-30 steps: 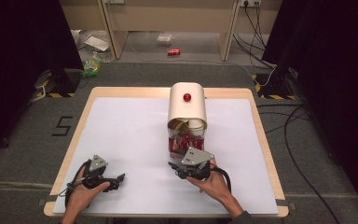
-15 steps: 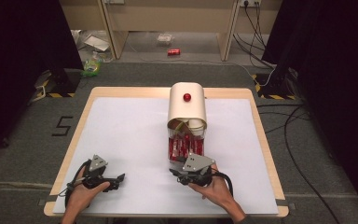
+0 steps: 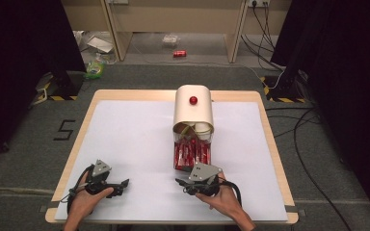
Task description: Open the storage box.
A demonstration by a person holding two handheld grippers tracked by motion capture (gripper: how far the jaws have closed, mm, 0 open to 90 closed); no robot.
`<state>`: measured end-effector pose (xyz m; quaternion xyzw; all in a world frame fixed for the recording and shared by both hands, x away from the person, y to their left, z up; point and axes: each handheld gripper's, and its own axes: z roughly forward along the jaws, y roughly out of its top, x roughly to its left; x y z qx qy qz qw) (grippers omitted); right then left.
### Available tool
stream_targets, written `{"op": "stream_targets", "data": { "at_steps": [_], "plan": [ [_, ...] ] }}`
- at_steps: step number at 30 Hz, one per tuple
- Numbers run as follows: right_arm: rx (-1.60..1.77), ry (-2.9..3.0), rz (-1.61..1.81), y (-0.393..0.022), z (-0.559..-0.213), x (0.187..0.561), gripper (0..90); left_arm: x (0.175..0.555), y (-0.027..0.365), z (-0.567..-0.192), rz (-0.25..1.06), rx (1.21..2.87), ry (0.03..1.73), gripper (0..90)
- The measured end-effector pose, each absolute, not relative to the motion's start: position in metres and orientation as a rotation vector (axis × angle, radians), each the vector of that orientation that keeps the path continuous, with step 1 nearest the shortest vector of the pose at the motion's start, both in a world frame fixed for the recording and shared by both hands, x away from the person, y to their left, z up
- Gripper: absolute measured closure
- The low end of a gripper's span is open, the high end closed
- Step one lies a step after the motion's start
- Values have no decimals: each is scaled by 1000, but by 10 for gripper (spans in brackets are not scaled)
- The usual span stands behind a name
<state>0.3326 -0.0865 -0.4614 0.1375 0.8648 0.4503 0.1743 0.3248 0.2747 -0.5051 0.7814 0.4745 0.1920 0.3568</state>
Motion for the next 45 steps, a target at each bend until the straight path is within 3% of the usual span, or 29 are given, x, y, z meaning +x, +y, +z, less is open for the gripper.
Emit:
{"op": "stream_targets", "data": {
  "at_steps": [20, 45],
  "plan": [
    [337, 2494, 1273, -89, -464, 323, 607, 325, 275, -505, 495, 2018, 1225, 60],
    [332, 2512, 1281, -93, -463, 308, 584, 325, 275, -505, 496, 2018, 1225, 60]
  ]
}}
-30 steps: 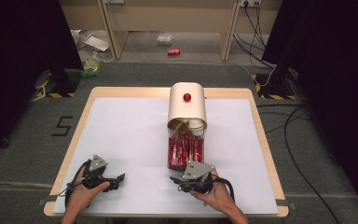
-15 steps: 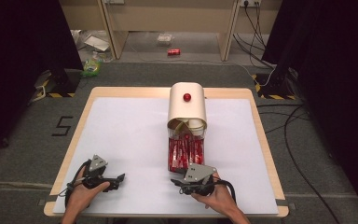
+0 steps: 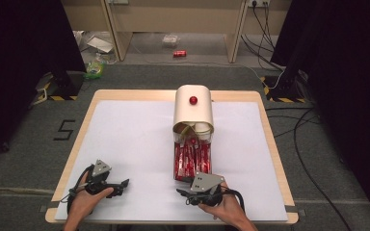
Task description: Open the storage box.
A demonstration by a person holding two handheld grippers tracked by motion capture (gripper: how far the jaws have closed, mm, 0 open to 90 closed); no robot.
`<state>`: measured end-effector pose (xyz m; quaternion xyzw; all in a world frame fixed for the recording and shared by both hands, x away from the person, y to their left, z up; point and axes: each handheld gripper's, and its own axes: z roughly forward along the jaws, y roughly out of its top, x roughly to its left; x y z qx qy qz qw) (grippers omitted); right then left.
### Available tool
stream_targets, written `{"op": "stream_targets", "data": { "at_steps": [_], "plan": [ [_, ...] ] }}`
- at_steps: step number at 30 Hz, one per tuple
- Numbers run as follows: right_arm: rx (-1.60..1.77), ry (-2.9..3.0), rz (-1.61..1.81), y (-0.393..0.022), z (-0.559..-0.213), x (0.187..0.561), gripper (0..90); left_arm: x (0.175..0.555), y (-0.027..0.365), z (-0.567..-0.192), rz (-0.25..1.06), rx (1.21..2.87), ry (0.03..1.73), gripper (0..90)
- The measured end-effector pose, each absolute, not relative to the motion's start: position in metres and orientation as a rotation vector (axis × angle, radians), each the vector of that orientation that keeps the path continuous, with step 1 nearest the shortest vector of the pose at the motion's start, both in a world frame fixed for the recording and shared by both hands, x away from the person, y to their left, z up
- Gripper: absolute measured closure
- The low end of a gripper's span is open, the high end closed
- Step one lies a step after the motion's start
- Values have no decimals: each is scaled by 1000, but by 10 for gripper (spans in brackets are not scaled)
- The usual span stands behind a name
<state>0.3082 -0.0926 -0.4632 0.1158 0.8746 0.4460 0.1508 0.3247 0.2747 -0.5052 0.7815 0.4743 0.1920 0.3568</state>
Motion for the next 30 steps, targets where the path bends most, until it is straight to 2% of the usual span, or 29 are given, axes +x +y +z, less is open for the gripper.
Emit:
{"op": "stream_targets", "data": {
  "at_steps": [24, 29, 30],
  "plan": [
    [341, 2527, 1309, -96, -463, 301, 568, 325, 275, -505, 495, 2018, 1225, 60],
    [369, 2540, 1325, -95, -463, 302, 531, 325, 275, -505, 494, 2017, 1225, 61],
    [379, 2536, 1324, -95, -462, 302, 500, 325, 275, -505, 494, 2017, 1225, 61]
  ]
}}
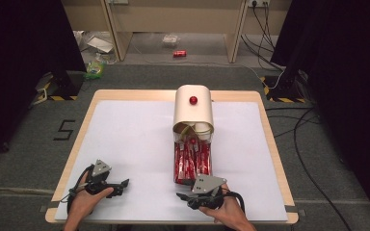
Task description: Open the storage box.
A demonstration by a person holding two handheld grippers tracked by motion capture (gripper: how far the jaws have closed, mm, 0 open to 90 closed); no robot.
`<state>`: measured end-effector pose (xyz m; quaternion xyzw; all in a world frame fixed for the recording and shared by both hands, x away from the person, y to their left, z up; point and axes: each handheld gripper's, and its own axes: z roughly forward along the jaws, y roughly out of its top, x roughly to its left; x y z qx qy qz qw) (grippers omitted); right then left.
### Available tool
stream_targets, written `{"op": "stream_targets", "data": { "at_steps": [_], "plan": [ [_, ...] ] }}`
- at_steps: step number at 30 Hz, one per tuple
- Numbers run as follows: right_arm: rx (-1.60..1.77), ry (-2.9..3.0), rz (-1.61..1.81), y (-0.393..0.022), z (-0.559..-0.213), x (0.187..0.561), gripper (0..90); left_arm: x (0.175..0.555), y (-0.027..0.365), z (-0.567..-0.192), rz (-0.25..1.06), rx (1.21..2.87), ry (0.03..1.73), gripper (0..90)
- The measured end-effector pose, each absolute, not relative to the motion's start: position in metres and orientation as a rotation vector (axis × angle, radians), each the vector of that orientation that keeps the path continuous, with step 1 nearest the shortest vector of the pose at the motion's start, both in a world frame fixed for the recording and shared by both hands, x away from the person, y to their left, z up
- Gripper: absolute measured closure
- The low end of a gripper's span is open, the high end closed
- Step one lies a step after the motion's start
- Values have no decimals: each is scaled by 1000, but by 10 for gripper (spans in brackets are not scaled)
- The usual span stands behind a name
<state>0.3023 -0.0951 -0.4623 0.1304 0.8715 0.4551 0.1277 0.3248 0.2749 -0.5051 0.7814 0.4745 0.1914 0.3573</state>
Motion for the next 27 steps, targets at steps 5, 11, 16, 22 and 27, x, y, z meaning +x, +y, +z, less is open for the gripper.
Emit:
{"op": "stream_targets", "data": {
  "at_steps": [5, 11, 16, 22, 27],
  "plan": [
    [440, 2496, 1394, -99, -456, 305, 449, 325, 275, -505, 494, 2017, 1225, 61],
    [490, 2464, 1412, -103, -452, 307, 407, 325, 275, -505, 494, 2017, 1225, 61],
    [543, 2423, 1404, -107, -448, 309, 413, 325, 275, -505, 494, 2017, 1225, 61],
    [624, 2371, 1369, -112, -443, 313, 428, 325, 275, -505, 492, 2014, 1226, 60],
    [675, 2342, 1354, -115, -442, 317, 434, 325, 275, -505, 494, 2017, 1226, 60]
  ]
}}
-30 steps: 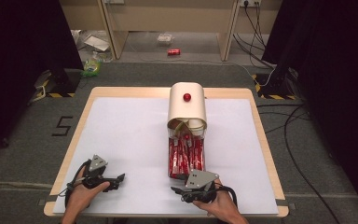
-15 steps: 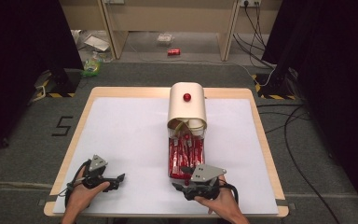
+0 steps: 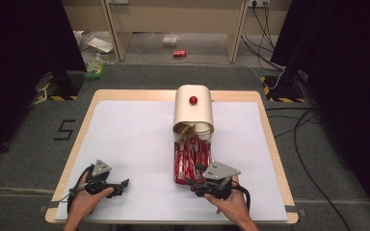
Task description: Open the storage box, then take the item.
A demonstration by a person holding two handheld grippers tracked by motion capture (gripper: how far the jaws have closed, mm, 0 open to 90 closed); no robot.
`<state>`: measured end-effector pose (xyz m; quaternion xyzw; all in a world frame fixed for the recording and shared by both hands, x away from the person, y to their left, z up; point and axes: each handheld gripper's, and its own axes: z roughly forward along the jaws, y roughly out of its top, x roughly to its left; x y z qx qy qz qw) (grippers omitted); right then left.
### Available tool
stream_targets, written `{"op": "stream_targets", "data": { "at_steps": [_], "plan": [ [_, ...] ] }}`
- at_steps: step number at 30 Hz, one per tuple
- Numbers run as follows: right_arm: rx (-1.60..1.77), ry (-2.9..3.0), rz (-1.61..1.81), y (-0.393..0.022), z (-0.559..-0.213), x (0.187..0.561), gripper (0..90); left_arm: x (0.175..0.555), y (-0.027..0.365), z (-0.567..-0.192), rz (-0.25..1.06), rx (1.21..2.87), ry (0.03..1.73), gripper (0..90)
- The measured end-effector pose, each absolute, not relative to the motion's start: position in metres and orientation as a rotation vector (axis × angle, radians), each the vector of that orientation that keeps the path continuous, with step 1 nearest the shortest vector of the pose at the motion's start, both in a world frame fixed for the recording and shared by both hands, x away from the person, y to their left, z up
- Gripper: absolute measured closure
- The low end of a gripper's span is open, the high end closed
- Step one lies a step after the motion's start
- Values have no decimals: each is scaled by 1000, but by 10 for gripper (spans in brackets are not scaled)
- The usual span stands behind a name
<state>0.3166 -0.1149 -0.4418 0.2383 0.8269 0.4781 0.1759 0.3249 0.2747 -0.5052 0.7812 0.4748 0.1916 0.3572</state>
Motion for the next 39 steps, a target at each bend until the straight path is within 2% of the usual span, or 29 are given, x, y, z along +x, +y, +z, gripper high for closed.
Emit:
{"op": "stream_targets", "data": {
  "at_steps": [39],
  "plan": [
    [756, 2298, 1237, -120, -439, 339, 464, 325, 274, -505, 496, 2020, 1227, 56]
  ]
}}
